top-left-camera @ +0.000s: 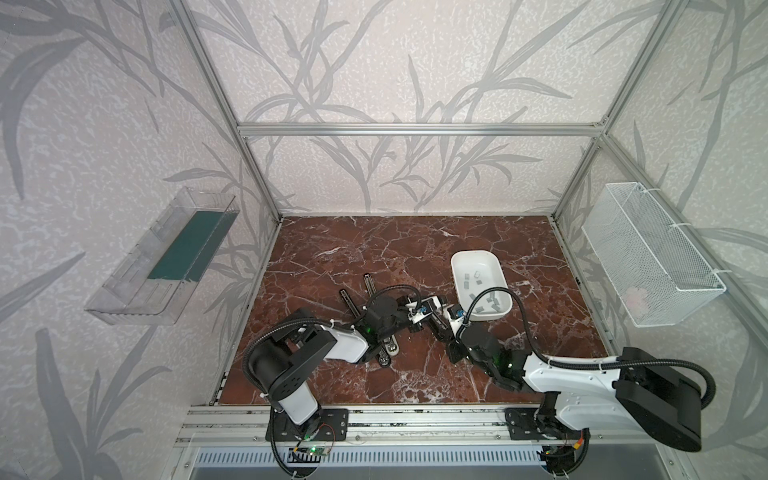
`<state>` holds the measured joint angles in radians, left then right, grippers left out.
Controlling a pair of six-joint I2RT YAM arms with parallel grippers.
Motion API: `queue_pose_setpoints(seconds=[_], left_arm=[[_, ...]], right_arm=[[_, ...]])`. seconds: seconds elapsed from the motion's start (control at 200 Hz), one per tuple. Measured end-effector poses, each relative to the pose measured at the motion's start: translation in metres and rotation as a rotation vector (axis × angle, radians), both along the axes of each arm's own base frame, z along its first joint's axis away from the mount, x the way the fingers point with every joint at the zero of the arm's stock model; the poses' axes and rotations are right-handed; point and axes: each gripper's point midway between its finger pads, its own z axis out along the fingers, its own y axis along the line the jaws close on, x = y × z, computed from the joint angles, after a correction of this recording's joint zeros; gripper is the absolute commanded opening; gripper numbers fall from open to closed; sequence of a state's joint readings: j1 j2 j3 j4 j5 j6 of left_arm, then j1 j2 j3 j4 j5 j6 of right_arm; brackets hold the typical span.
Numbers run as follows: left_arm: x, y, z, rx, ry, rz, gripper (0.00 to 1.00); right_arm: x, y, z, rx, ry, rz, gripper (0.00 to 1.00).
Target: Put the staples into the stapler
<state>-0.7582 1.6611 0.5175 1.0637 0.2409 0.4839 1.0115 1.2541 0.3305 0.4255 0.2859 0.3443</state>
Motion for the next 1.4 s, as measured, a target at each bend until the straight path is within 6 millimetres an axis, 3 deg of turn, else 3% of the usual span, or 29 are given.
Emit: queue_pose_setpoints(seconds=[0.18,0.305,0.525,0.62,0.78,0.935,1.04,1.165,1.195,1.23,1.399], left_arm=[[0.018,0.003,0.009,-0.011,-0.008,0.081,0.40],[0.043,0.013,0.014,-0.026,-0.021,0.175,0.40],[0.106,0.065,0.016,-0.086,0.021,0.389,0.40],[0.124,0.075,0.012,-0.081,0.042,0.447,0.40],[0.140,0.079,-0.001,-0.074,0.075,0.488,0.41],[0.144,0.082,-0.031,-0.036,0.122,0.512,0.45],[0.144,0.084,-0.037,-0.028,0.136,0.521,0.47],[0.144,0.084,-0.019,-0.040,0.146,0.525,0.51],[0.144,0.084,-0.010,-0.051,0.150,0.528,0.58],[0.145,0.085,0.005,-0.075,0.150,0.536,0.65],[0.137,0.093,0.086,-0.247,0.130,0.555,0.70]], right_arm=[[-0.003,0.002,0.000,0.014,0.008,-0.004,0.00],[-0.006,0.003,-0.002,0.015,0.013,0.000,0.00],[-0.017,0.009,-0.005,0.007,0.023,0.059,0.00],[-0.026,0.017,-0.006,0.005,0.029,0.118,0.00],[-0.030,0.020,-0.010,-0.003,0.038,0.146,0.00],[-0.030,0.020,-0.016,-0.017,0.049,0.142,0.00],[-0.025,0.020,-0.018,-0.026,0.054,0.109,0.00],[-0.012,0.024,-0.023,-0.060,0.060,0.047,0.00],[-0.009,0.027,-0.024,-0.067,0.059,0.033,0.00],[-0.005,0.029,-0.026,-0.075,0.060,0.019,0.00],[0.005,0.040,-0.044,-0.119,0.058,0.007,0.10]])
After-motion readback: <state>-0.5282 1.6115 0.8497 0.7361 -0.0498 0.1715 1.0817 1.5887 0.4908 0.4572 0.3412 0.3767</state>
